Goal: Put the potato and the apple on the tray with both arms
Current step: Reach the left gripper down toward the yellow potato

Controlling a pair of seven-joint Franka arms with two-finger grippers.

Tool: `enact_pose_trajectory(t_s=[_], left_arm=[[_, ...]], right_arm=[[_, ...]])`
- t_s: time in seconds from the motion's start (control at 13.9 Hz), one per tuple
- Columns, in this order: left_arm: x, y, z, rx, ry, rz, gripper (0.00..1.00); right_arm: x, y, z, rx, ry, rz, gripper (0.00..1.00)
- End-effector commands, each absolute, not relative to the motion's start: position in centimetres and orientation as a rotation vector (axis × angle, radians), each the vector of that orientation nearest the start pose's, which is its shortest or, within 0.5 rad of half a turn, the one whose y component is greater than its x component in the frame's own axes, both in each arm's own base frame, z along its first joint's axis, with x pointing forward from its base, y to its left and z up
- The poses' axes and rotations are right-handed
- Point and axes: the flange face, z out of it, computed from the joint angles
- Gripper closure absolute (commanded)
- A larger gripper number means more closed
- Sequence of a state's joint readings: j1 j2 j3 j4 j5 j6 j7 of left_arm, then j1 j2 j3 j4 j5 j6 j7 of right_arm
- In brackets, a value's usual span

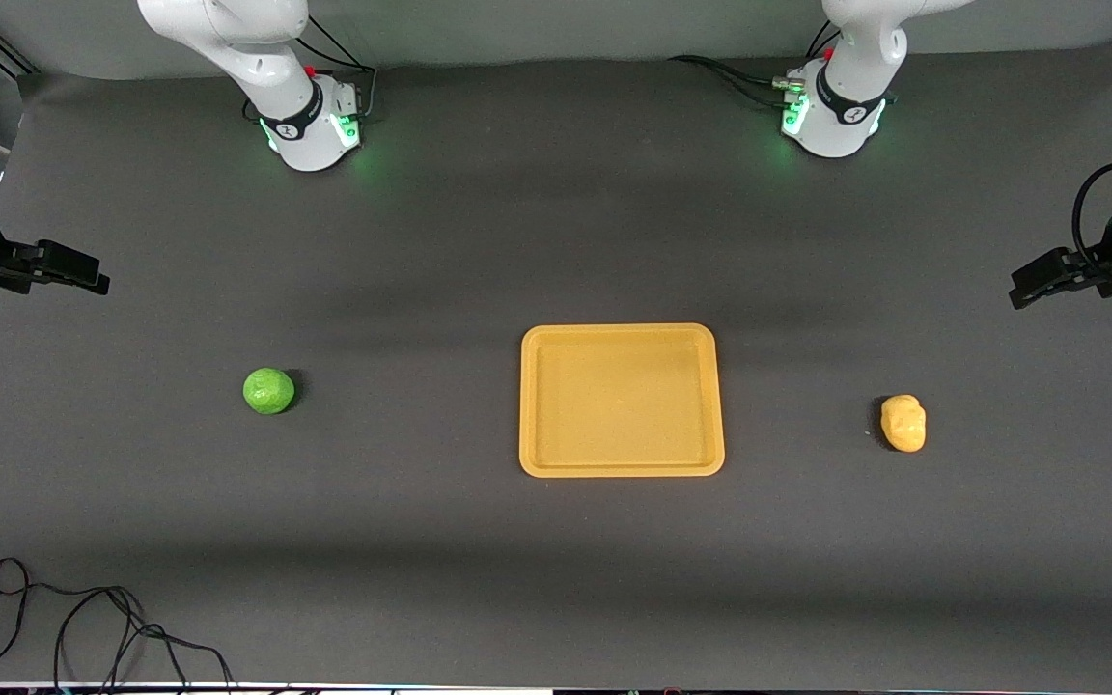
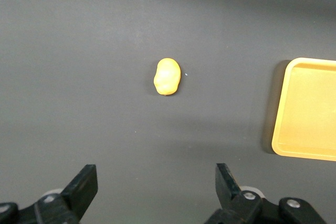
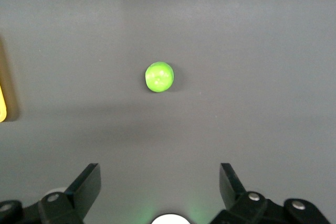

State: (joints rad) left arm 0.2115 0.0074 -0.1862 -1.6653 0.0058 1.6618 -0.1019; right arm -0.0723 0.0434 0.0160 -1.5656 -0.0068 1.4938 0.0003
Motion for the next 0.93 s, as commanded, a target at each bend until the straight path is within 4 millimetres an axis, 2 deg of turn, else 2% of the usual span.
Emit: enact_pose_trajectory(t_s=[0.0,0.14,0.36,0.57,0.86], left_arm=[[57.7,3.2,58.3,-3.178,-0.245,0.005,0.0],[58.7,3.6,57.3,-3.166,-0.244,-0.042,0.0],[61.1,3.7,53.6,-3.151,-0.226,-0.052,0.0],[64.0,4.2,47.6,-3.094,-0.157,-0.024,0.0],[66.4,3.8,38.9,-3.103,-0.085,0.059,0.0]], right_arm=[[55.2,-3.2,59.5,-3.147,0.121,0.145,0.0],[55.3,-3.1,59.5,-3.145,0.118,0.145,0.0],[55.4,-3.2,59.5,-3.145,0.123,0.148,0.0],[55.6,-3.3,59.8,-3.147,0.121,0.14,0.0],[55.9,-3.6,59.4,-3.145,0.118,0.145,0.0]])
